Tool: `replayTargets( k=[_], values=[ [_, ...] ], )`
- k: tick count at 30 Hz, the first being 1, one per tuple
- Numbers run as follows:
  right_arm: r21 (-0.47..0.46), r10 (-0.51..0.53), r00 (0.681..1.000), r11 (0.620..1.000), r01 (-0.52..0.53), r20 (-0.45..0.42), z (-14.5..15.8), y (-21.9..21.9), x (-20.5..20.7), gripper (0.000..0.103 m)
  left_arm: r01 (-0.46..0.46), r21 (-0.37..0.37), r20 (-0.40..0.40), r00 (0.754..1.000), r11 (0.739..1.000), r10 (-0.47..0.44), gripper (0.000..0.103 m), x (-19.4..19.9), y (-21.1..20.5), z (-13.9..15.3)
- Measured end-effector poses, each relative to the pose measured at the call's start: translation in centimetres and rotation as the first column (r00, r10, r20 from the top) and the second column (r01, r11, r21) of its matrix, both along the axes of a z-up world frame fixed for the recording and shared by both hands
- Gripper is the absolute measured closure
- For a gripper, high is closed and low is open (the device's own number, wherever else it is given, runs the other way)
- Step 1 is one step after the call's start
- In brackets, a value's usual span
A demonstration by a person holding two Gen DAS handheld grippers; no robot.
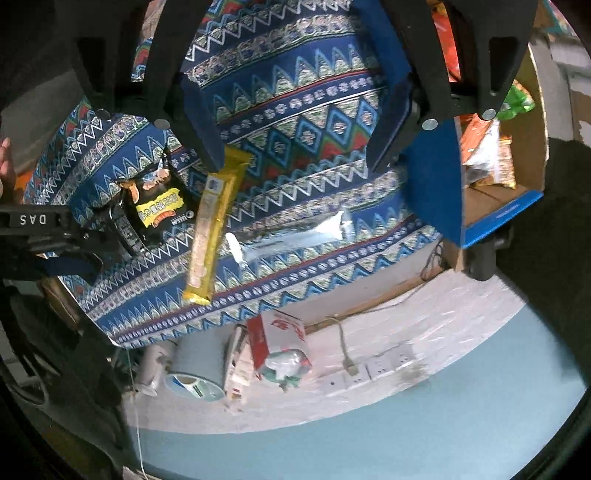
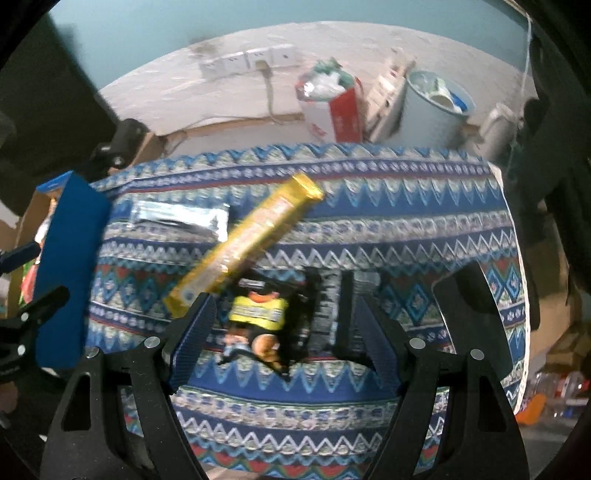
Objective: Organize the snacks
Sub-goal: 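Move both tools back over the remaining snacks on the tablecloth, then grasp the long yellow bar with the left tool while the right tool grasps the black bag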
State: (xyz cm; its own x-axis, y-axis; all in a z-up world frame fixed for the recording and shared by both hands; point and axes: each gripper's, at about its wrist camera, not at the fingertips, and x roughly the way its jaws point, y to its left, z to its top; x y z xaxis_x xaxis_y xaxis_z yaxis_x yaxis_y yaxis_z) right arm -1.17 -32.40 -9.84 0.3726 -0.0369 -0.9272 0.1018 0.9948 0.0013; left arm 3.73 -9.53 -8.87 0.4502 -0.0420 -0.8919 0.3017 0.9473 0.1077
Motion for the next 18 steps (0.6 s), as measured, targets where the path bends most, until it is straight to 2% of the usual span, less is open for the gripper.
replayTargets(
  k=[10,18],
  values=[
    [0.015,-0.066,0.991,0.998,0.069,-0.116,-5.0,-2.8,0.9,0.026,0.013,-0.007,-0.103,0.995,1.000,-0.014,0.023,1.8,-1.2,-4.3],
    [-0.003,-0.077,0.983,0.997,0.077,-0.167,-7.4,-3.0,1.9,0.025,0.020,-0.027,-0.153,0.988,0.999,-0.024,0.023,3.5,-2.4,-6.3]
  ],
)
